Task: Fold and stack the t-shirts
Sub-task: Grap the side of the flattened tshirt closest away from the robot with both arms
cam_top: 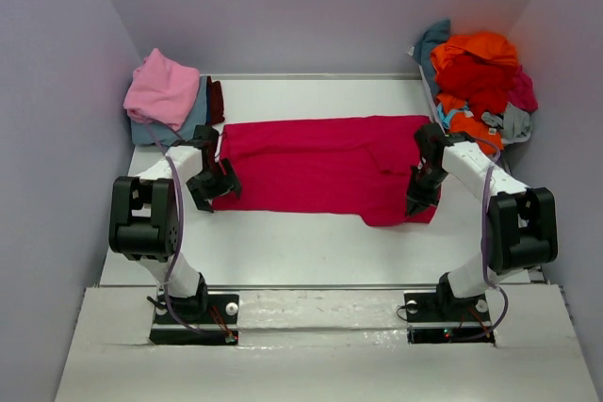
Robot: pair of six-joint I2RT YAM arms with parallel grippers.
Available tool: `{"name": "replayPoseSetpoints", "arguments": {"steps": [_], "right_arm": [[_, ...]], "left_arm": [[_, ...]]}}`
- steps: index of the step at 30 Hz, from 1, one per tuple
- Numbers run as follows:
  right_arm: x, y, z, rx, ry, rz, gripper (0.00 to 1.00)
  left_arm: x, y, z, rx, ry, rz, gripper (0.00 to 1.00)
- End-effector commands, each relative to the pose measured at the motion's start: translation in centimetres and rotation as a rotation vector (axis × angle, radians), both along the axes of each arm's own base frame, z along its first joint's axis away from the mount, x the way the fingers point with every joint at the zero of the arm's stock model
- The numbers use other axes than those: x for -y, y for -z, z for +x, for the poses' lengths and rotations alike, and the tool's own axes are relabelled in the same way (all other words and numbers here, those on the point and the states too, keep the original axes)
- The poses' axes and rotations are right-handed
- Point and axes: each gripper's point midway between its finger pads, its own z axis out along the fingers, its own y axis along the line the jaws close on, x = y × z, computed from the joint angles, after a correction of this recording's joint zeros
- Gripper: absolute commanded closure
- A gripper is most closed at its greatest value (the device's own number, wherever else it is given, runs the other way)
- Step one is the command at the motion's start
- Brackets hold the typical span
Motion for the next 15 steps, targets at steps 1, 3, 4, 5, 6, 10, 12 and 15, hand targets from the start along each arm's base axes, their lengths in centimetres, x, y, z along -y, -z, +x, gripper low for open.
{"name": "replayPoseSetpoints", "arguments": {"steps": [1, 3, 4, 5, 6, 10, 12, 15], "right_arm": [[-0.4, -0.6, 1.4, 0.056, -0.015, 0.008, 0.93], [-0.5, -0.5, 1.3, 0.054, -0.015, 0.009, 0.93], [-0.5, -0.5, 1.3, 0.054, -0.015, 0.009, 0.93], [-0.4, -0.5, 1.3, 0.056, -0.015, 0.008, 0.93], [-0.5, -0.5, 1.3, 0.057, -0.014, 0.01, 0.93], [-0.4, -0.5, 1.3, 0.059, -0.015, 0.01, 0.93], [-0.5, -0.4, 1.2, 0.055, -0.015, 0.011, 0.93], [-0.4, -0.4, 1.2, 0.057, -0.015, 0.01, 0.93]], "left_arm": [[-1.3, 0.2, -0.6, -0.03, -0.013, 0.045, 0.14], [-1.4, 0.4, -0.8, -0.041, -0.017, 0.054, 0.14], [-1.4, 0.5, -0.8, -0.045, -0.015, 0.055, 0.14], [-1.7, 0.6, -0.9, -0.051, -0.026, 0.055, 0.14], [-2.3, 0.7, -0.9, -0.051, -0.037, 0.089, 0.14], [-2.7, 1.0, -1.1, -0.056, -0.05, 0.097, 0.14], [-2.9, 1.3, -1.2, -0.064, -0.055, 0.091, 0.14], [-2.9, 1.5, -1.0, -0.064, -0.054, 0.09, 0.14]]}}
